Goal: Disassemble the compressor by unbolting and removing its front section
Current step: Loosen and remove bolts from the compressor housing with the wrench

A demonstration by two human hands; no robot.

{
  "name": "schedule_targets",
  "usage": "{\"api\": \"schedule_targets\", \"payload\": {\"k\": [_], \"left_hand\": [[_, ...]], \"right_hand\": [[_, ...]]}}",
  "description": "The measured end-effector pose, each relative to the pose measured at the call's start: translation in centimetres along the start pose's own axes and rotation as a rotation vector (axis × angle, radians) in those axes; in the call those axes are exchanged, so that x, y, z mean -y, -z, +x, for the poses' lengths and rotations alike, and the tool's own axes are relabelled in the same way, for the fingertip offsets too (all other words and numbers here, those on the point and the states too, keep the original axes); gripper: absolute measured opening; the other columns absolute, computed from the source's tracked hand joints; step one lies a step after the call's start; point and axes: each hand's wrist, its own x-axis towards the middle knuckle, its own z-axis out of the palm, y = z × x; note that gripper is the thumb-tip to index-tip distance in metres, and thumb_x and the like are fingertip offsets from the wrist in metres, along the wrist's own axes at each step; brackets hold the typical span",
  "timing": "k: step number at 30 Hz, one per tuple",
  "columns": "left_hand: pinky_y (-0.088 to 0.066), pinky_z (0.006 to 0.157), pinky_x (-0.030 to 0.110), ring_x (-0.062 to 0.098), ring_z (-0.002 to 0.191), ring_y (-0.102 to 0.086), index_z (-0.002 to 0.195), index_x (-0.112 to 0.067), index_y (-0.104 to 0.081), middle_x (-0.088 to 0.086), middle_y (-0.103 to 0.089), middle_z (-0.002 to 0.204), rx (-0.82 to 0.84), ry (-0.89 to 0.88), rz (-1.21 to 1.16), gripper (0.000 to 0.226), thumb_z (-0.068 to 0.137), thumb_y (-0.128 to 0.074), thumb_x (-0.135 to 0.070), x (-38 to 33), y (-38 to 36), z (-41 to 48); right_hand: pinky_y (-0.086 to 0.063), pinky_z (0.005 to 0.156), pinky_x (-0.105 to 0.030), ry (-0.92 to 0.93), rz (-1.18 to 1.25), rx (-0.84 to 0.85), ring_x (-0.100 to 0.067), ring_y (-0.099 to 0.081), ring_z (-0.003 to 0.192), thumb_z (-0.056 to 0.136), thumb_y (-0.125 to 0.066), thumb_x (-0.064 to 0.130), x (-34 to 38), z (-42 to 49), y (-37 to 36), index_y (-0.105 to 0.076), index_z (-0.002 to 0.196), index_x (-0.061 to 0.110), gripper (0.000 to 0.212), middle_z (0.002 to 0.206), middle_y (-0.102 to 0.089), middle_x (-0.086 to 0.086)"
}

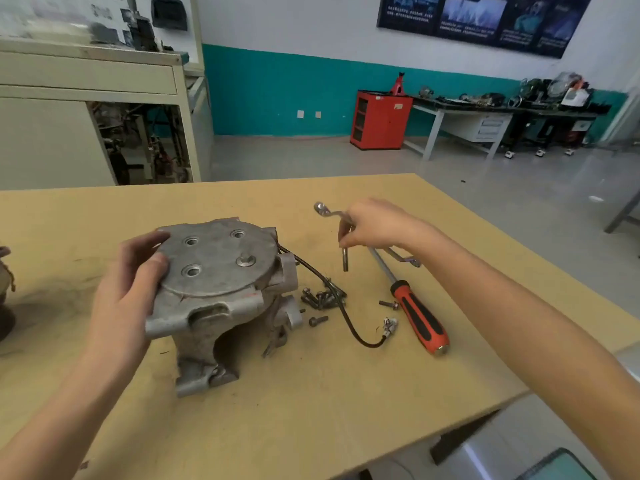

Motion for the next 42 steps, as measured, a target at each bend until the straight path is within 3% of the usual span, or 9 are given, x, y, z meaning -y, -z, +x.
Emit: {"api": "schedule_targets", "payload": {"k": [3, 7, 15, 17, 20, 24, 32, 39, 42], "left_hand": [[-0.049, 0.086, 0.038, -0.012, 0.093, -0.059, 0.105, -0.054, -0.059, -0.031, -0.063, 0.104, -0.007, -0.002, 0.046, 0.024, 0.085, -0.046, -0.049, 0.9, 0.3, 0.3], [-0.047, 0.097, 0.052, -0.005, 0.104, -0.059, 0.115, -0.05, -0.057, -0.027, -0.061, 0.115, -0.021, 0.008, 0.084, 0.028, 0.09, -0.046, -0.049, 2.0, 0.8, 0.8], [-0.049, 0.09, 0.043, -0.006, 0.097, -0.059, 0.102, -0.056, -0.059, -0.031, -0.063, 0.103, -0.016, 0.034, 0.02, 0.023, 0.084, -0.047, -0.049, 0.3, 0.2, 0.2], [-0.048, 0.083, 0.033, -0.011, 0.089, -0.059, 0.103, -0.05, -0.061, -0.029, -0.064, 0.099, -0.01, 0.029, -0.019, 0.02, 0.09, -0.049, -0.038, 0.0, 0.0, 0.0], [-0.044, 0.075, 0.024, -0.016, 0.08, -0.057, 0.116, -0.031, -0.057, -0.022, -0.06, 0.102, -0.021, 0.026, -0.015, 0.024, 0.101, -0.044, -0.018, 0.0, -0.2, 0.1], [-0.047, 0.067, 0.012, -0.016, 0.077, -0.057, 0.121, -0.024, -0.055, -0.019, -0.058, 0.103, -0.031, 0.043, 0.0, 0.025, 0.101, -0.043, -0.015, 0.0, -0.4, 0.1], [-0.046, 0.073, 0.006, -0.018, 0.091, -0.056, 0.121, -0.028, -0.054, -0.021, -0.057, 0.115, 0.006, 0.028, 0.021, 0.024, 0.101, -0.045, -0.019, -0.1, -0.1, -0.1], [-0.047, 0.087, 0.024, -0.014, 0.099, -0.056, 0.122, -0.029, -0.054, -0.019, -0.057, 0.119, 0.01, 0.03, 0.034, 0.024, 0.101, -0.045, -0.021, -0.1, 0.0, 0.0], [-0.047, 0.082, 0.015, -0.015, 0.097, -0.055, 0.123, -0.028, -0.053, -0.019, -0.057, 0.118, 0.015, 0.019, 0.042, 0.024, 0.101, -0.045, -0.02, -0.2, 0.0, 0.0]], "right_hand": [[-0.042, 0.061, -0.027, -0.061, -0.122, 0.209, -0.022, -0.061, 0.086, 0.084, -0.066, 0.028, -1.6, 0.3, -3.9, -0.07, 0.1, 0.011, 0.024, 0.097, -0.068, -0.006], [-0.034, 0.051, -0.024, -0.089, -0.111, 0.249, -0.017, -0.053, 0.073, 0.083, -0.066, 0.028, -2.1, 1.2, -5.7, -0.068, 0.101, 0.008, 0.027, 0.095, -0.068, -0.007], [-0.036, 0.051, -0.022, -0.091, 0.103, 0.175, -0.01, -0.047, 0.057, 0.096, -0.05, 0.035, -1.1, 1.4, -2.9, -0.064, 0.091, 0.012, 0.028, 0.065, -0.051, 0.003], [-0.036, 0.053, -0.022, -0.087, 0.382, -0.077, -0.005, -0.046, 0.054, 0.098, -0.046, 0.029, -1.0, 0.4, 0.0, -0.062, 0.082, 0.014, 0.027, 0.063, -0.055, 0.003], [-0.041, 0.053, -0.02, 0.067, 1.211, -0.399, -0.006, -0.049, 0.052, 0.099, -0.043, 0.015, 0.5, -1.9, 3.4, -0.058, 0.072, 0.011, 0.03, 0.061, -0.062, 0.001], [-0.049, 0.054, -0.02, 0.163, 2.061, -0.303, -0.01, -0.055, 0.053, 0.098, -0.041, 0.011, 4.7, -4.2, 2.5, -0.059, 0.076, 0.009, 0.028, 0.07, -0.068, -0.007], [-0.049, 0.053, -0.023, 0.004, 2.175, -0.356, -0.014, -0.054, 0.054, 0.096, -0.041, 0.006, 7.7, -6.7, -2.6, -0.069, 0.062, 0.012, 0.045, 0.071, -0.066, -0.012], [-0.05, 0.054, -0.023, -0.028, 2.129, -0.438, -0.013, -0.055, 0.055, 0.096, -0.04, 0.006, 7.1, -8.0, -3.1, -0.067, 0.063, 0.013, 0.043, 0.071, -0.066, -0.009], [-0.05, 0.055, -0.022, 0.014, 2.141, -0.455, -0.013, -0.055, 0.055, 0.096, -0.039, 0.006, 7.1, -8.3, -3.0, -0.066, 0.063, 0.013, 0.044, 0.07, -0.065, -0.008]]}}
